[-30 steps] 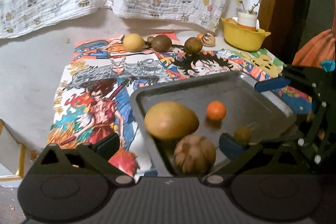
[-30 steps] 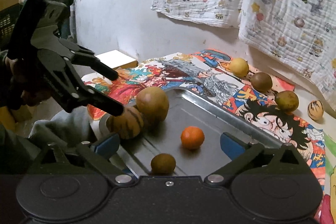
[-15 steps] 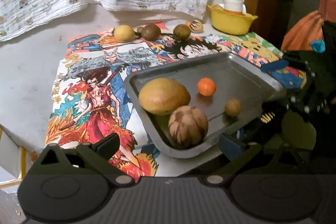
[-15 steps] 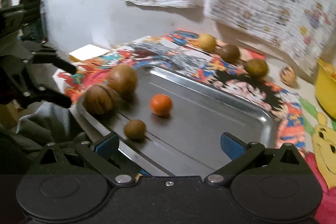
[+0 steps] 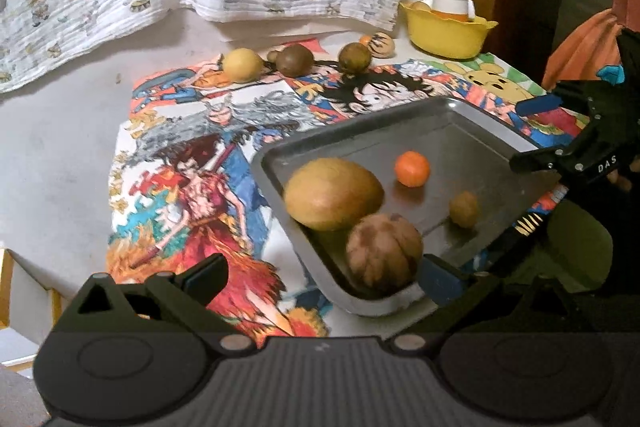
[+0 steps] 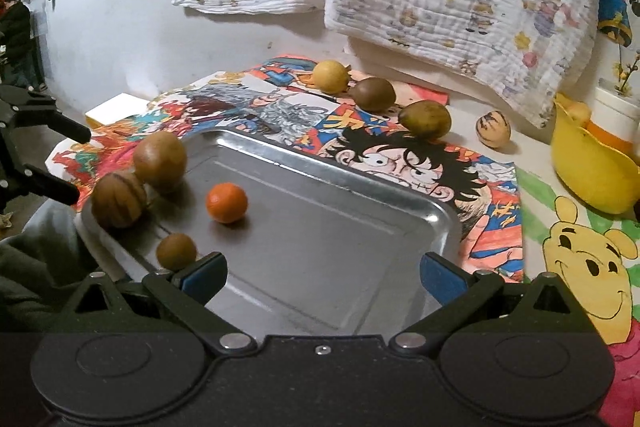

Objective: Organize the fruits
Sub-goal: 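Move both tools away from the tray toward the remaining brown fruits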

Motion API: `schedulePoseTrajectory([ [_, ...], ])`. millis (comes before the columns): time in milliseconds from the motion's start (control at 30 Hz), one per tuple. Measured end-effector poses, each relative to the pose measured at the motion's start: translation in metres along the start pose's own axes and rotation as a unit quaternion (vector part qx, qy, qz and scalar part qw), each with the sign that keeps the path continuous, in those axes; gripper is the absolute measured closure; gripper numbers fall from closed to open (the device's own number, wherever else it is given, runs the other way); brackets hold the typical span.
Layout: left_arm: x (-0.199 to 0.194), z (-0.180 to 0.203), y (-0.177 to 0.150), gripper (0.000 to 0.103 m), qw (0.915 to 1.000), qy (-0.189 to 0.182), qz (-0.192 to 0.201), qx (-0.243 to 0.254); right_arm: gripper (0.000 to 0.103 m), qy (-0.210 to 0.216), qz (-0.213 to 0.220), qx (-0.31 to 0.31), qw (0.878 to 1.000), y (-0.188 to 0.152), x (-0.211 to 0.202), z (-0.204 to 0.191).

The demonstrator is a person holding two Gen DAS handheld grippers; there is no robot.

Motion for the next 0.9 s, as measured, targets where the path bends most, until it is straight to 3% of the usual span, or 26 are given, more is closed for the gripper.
schedulePoseTrajectory([
  [367,0.008,-0.024,0.045,0.000,0.9991,0.018,0.031,-0.021,0.001,-0.009,0.005,-0.001,1.000,0.030,0.021,0.017],
  [900,0.049,-0.054,0.122,0.000,0.9976,0.028,0.044,-0.045,0.001,-0.038,-0.009,-0.009,0.999,0.089,0.059,0.058],
])
Point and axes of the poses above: each gripper's, at about its wrist camera, not at the fingertips, and x roughly the way its jaws point, z to its right, y to its top, the point moved 8 cm from there along x, roughly the way its jaws point, and after that the axes turned 6 degrees about -z, right-handed, at the moved point
